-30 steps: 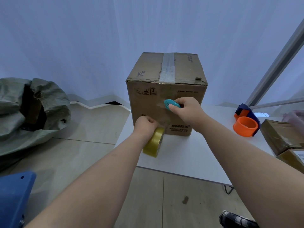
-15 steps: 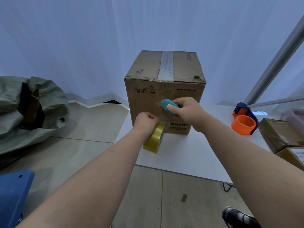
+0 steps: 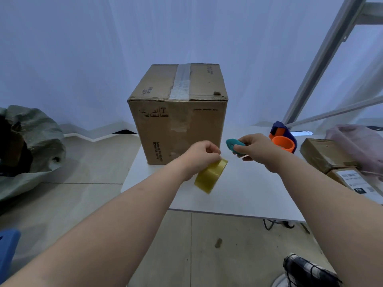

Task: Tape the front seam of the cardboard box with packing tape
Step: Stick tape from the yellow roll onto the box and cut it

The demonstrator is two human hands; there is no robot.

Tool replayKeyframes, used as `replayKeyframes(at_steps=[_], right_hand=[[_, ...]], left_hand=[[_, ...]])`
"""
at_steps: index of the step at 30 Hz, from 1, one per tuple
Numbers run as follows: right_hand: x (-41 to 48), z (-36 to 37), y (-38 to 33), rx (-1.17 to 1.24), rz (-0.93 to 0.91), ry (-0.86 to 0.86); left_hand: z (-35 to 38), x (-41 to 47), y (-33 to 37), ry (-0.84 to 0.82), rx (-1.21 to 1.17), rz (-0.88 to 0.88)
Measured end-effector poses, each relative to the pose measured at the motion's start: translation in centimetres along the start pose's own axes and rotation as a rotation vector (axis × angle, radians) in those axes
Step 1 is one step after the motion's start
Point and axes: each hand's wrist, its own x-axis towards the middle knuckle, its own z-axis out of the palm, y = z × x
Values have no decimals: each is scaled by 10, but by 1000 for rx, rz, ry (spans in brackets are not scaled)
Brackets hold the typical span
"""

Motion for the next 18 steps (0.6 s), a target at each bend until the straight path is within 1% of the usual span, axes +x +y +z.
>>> replayKeyframes(at_steps=[2, 7, 11, 13, 15, 18], right_hand=[[0, -15, 18, 16, 65, 65], [1, -40, 64, 113, 249, 182], [12, -43, 88, 131, 305, 311], [20, -41, 98, 125, 328, 336], [29, -40, 106, 130, 338, 354], [38, -38, 116, 137, 342, 376]], left_hand=[[17, 9, 8, -19, 84, 55], [54, 42, 16, -23, 401, 192], [78, 80, 18, -29, 592, 265], [87, 97, 20, -12, 656, 299], [94, 111, 20, 7, 797, 362], [99, 126, 11, -19, 973, 426]])
